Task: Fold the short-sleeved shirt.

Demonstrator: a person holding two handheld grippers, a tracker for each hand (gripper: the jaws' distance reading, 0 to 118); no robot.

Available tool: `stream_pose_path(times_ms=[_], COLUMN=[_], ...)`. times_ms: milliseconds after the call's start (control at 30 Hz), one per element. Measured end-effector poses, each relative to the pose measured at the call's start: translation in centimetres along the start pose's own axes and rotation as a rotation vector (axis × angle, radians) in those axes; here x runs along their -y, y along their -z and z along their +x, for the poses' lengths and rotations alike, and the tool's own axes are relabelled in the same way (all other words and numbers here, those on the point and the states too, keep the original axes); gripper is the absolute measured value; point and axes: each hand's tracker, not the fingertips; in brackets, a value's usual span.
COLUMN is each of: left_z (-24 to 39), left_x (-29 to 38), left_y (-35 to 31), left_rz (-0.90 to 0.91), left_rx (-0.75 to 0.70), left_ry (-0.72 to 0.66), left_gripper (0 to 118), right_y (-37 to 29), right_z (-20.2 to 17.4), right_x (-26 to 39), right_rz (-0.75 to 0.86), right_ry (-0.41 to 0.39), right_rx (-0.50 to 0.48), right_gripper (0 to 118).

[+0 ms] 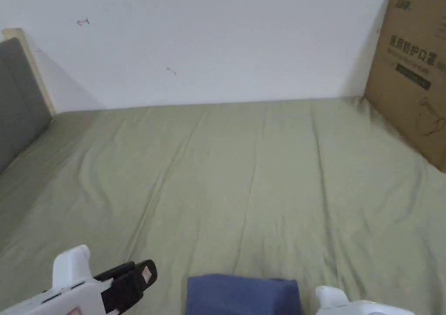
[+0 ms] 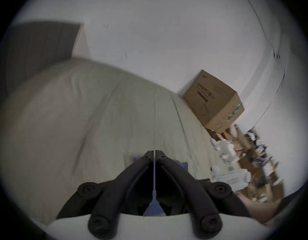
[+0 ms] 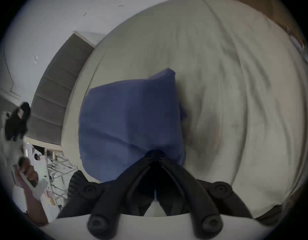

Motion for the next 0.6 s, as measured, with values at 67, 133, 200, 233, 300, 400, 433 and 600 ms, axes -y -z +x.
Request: stream_pose_path(times_ms=[67,133,200,233,300,400,433,600], left_z=[-3.2,-7.0,-9.6,-10.5,-11.7,-11.7,-11.0,-7.6], left_x=[0.5,1.4,2.8,3.4,4.8,6.6,6.9,8.4], left_y=[1.6,3.9,6.4,7.6,9.9,13.3,14.1,18.3], left_rz=[-0.072,-0.173,-0.26,-0.294,-0.365,-0.416,-0.378,-0.434], left_rx=[0.11,0.251,0.253,0.266,0.318,0.447,0.515,0.586], left_ry=[-0.111,-0.257,-0.324,-0.339,-0.374,-0.436,-0.421,-0.34], left_gripper=[7,33,72,88,112,116,116,117], right_y=[-0.2,0.0,-0.1,-0.2,-0.2,-0.2,-0.1,0.0], right_z=[0.5,0.9,1.0,1.1,1.1,1.1,1.1,0.7], right_x=[-0.3,-0.7,-0.6,-0.5,-0.3,-0.3,-0.3,-0.6], right_rz=[-0.014,-0.029,-0.032,-0.031,-0.026,-0.027,-0.03,-0.046], right_ry=[0.029,0.03,0.027,0.028,0.038,0.054,0.055,0.049], right_rx=[-0.024,-0.034,-0.044,-0.049,-0.055,-0.059,-0.059,-0.042], right_gripper=[0,0,0,0,0,0,0,0])
